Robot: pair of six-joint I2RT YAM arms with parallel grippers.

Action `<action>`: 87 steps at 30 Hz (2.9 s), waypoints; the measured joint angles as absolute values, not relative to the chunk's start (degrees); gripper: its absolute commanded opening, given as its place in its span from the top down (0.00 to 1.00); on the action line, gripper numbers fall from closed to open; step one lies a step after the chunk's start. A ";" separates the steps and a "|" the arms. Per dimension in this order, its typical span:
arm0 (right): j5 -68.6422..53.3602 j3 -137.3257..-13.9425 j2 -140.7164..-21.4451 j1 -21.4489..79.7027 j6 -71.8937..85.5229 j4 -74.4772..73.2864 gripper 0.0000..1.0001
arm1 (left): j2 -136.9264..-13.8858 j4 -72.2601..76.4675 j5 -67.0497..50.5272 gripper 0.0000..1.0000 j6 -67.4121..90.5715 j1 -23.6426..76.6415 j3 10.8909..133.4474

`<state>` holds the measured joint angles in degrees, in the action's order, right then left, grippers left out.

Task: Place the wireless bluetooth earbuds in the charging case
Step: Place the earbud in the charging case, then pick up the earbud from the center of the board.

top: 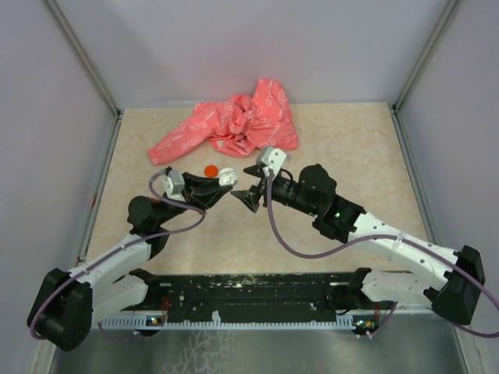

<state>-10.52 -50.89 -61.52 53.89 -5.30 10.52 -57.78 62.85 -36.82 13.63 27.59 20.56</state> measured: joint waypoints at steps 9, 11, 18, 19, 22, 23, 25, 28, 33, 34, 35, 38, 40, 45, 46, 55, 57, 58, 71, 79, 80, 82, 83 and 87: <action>-7.05 -55.61 -62.67 53.89 -0.01 7.05 0.24 | -57.78 62.85 -36.86 1.00 13.23 27.62 20.58; -6.20 -56.29 -63.59 53.89 0.69 6.92 0.24 | -57.78 62.85 -36.88 1.00 13.23 27.62 20.58; -2.52 -56.77 -66.61 53.89 1.80 3.84 0.24 | -57.78 62.85 -36.93 1.00 13.21 27.62 20.58; -1.83 -56.77 -66.61 53.89 1.78 3.16 0.24 | -57.78 62.85 -36.93 1.00 13.21 27.62 20.58; -0.03 -56.77 -66.48 53.87 1.67 2.31 0.23 | -57.78 62.81 -36.91 1.00 13.19 27.59 20.58; 0.32 -56.77 -66.39 53.82 1.61 2.00 0.23 | -57.78 62.74 -36.93 1.00 13.19 27.59 20.58; 0.86 -56.77 -66.17 53.56 1.48 1.34 0.23 | -57.78 62.59 -37.08 1.00 13.17 27.59 20.58; 0.93 -56.77 -65.60 52.80 0.93 0.19 0.23 | -57.78 62.59 -37.74 1.00 13.17 27.59 20.58; -1.39 -56.77 -64.77 50.24 0.58 -1.10 0.23 | -57.78 62.59 -38.63 1.00 13.02 27.51 20.67; -2.09 -56.77 -64.69 49.58 0.60 -1.28 0.24 | -57.78 62.59 -38.85 1.00 12.99 27.46 20.67; -2.66 -56.77 -64.64 49.08 0.62 -1.48 0.23 | -57.78 62.59 -39.24 1.00 12.99 27.46 20.67; -4.14 -56.77 -64.62 47.64 0.69 -2.02 0.22 | -57.78 62.59 -40.64 1.00 13.02 27.51 20.69; -4.86 -56.77 -64.62 46.98 0.75 -2.61 0.19 | -57.78 62.54 -40.82 1.00 13.02 27.55 20.71; -5.28 -58.81 -66.32 41.74 2.55 -7.75 0.13 | -57.65 58.61 -38.46 1.00 12.29 27.55 21.61; -4.99 -59.55 -67.24 40.29 2.94 -8.82 0.13 | -57.52 57.63 -37.78 1.00 11.99 27.55 21.82; -2.31 -59.99 -74.13 30.59 8.69 -12.12 0.02 | -56.36 49.82 -32.64 1.00 9.76 27.55 23.49; -2.07 -59.53 -75.18 28.27 9.54 -11.68 0.02 | -56.36 48.90 -32.16 1.00 9.43 27.53 23.66; -2.00 -59.22 -75.81 26.55 10.22 -11.29 0.04 | -56.36 48.42 -31.99 1.00 9.30 27.53 23.70; 5.85 -61.71 -96.44 11.40 19.33 -9.43 0.36 | -56.36 46.35 -31.75 1.00 9.08 27.53 24.21; 8.62 -70.08 -109.62 10.70 22.17 -9.69 0.53 | -56.80 46.19 -31.99 1.00 9.08 27.53 24.60; 9.15 -70.70 -110.28 10.66 22.39 -10.02 0.54 | -56.90 46.19 -32.03 1.00 9.08 27.53 24.60; 9.98 -71.90 -111.26 10.46 22.83 -10.46 0.56 | -57.08 46.15 -32.14 1.00 9.08 27.55 24.62; 10.31 -72.55 -111.72 10.41 23.07 -10.74 0.58 | -57.12 46.13 -32.16 1.00 9.06 27.55 24.62; 11.05 -73.95 -113.01 10.26 23.64 -11.68 0.61 | -57.30 46.02 -32.23 1.00 9.06 27.53 24.62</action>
<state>11.05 -73.95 -113.01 10.26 23.64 -11.68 -57.30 46.02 -32.23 9.06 27.53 24.62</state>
